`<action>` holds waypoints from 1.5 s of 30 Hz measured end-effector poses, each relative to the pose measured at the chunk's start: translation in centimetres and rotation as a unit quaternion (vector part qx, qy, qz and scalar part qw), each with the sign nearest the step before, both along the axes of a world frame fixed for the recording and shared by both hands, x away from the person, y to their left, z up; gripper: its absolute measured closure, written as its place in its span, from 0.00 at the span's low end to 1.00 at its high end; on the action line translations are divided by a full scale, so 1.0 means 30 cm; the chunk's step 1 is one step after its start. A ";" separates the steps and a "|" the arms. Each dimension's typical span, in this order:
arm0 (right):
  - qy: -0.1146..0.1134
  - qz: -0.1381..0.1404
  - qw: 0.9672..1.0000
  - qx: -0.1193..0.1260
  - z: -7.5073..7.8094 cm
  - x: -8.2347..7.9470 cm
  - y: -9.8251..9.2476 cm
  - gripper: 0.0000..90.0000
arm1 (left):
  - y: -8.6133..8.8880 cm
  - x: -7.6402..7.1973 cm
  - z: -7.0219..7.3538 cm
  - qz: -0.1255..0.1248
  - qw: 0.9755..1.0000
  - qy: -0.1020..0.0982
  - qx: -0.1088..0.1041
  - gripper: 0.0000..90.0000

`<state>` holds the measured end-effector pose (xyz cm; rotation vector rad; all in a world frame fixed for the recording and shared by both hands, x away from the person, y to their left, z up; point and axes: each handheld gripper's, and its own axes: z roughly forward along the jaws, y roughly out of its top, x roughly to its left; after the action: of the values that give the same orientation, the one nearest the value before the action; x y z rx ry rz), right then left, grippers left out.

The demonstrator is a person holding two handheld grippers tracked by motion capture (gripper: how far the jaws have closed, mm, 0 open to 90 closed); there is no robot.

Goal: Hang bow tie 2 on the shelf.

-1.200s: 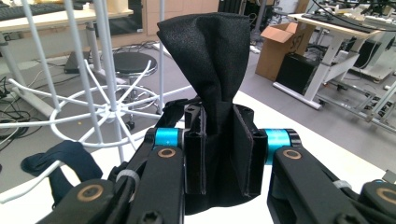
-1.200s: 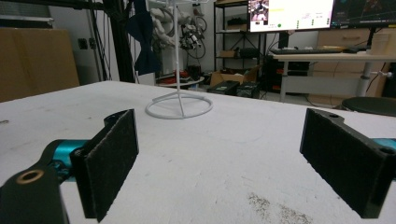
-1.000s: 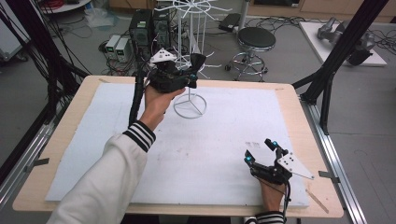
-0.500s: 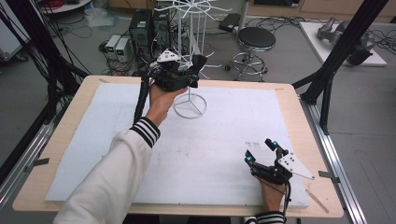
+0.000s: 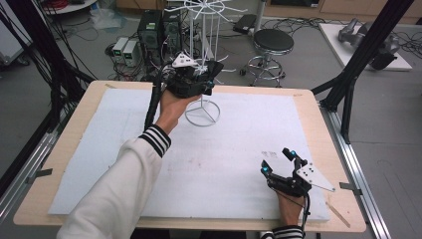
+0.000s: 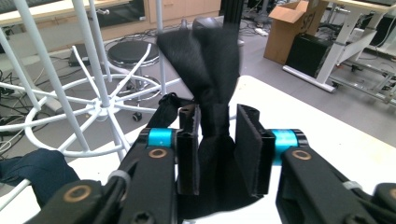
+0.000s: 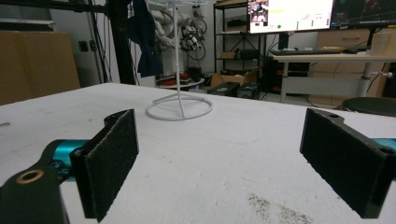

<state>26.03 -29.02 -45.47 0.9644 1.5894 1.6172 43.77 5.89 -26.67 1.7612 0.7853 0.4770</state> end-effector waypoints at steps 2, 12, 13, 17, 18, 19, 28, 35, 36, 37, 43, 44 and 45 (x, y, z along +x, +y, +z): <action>0.000 0.000 1.000 0.000 0.000 0.000 0.000 0.12 | 0.001 0.000 0.001 -0.002 1.000 -0.001 -0.004 0.69; 0.005 0.001 1.000 0.004 0.000 -0.003 0.003 0.12 | 0.025 -0.023 0.027 -0.023 0.999 -0.036 -0.021 0.37; 0.005 0.001 1.000 0.003 0.000 -0.003 0.003 0.12 | 0.030 -0.027 0.031 -0.028 0.999 -0.040 -0.024 0.33; 0.004 0.002 1.000 0.002 0.000 -0.003 0.003 0.12 | 0.062 -0.050 0.048 -0.060 0.996 -0.060 -0.037 0.23; 0.001 0.002 1.000 0.000 0.000 -0.002 0.002 0.12 | 0.075 -0.060 0.053 -0.066 0.995 -0.067 -0.033 0.22; -0.001 0.002 1.000 -0.001 0.000 -0.002 0.001 0.12 | 0.089 -0.070 0.056 -0.069 0.994 -0.075 -0.032 0.21; 0.001 0.002 1.000 -0.003 0.000 -0.002 0.003 0.12 | 0.277 -0.173 0.068 -0.100 0.988 -0.111 -0.033 0.19; 0.001 0.003 1.000 -0.006 0.000 0.001 0.003 0.12 | 0.436 -0.278 0.004 -0.081 0.985 -0.149 -0.020 0.19; 0.001 0.003 1.000 -0.007 0.001 0.001 0.003 0.12 | 0.456 -0.297 -0.014 -0.078 0.985 -0.154 -0.018 0.19; 0.001 0.002 1.000 -0.007 0.001 0.002 0.003 0.12 | 0.476 -0.316 -0.033 -0.076 0.985 -0.155 -0.011 0.19; 0.002 0.001 1.000 -0.010 0.000 -0.002 0.007 0.12 | 0.595 -0.429 -0.192 -0.062 0.983 -0.171 -0.014 0.19; 0.001 0.001 1.000 -0.011 0.000 -0.002 0.008 0.12 | 0.617 -0.444 -0.225 -0.062 0.983 -0.170 -0.022 0.19; 0.001 0.001 1.000 -0.011 0.001 -0.002 0.009 0.12 | 0.639 -0.456 -0.259 -0.063 0.984 -0.162 -0.030 0.19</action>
<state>25.97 -28.76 -45.46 0.9542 1.6075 1.5960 30.07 25.07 -34.43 1.6129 0.4511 0.6297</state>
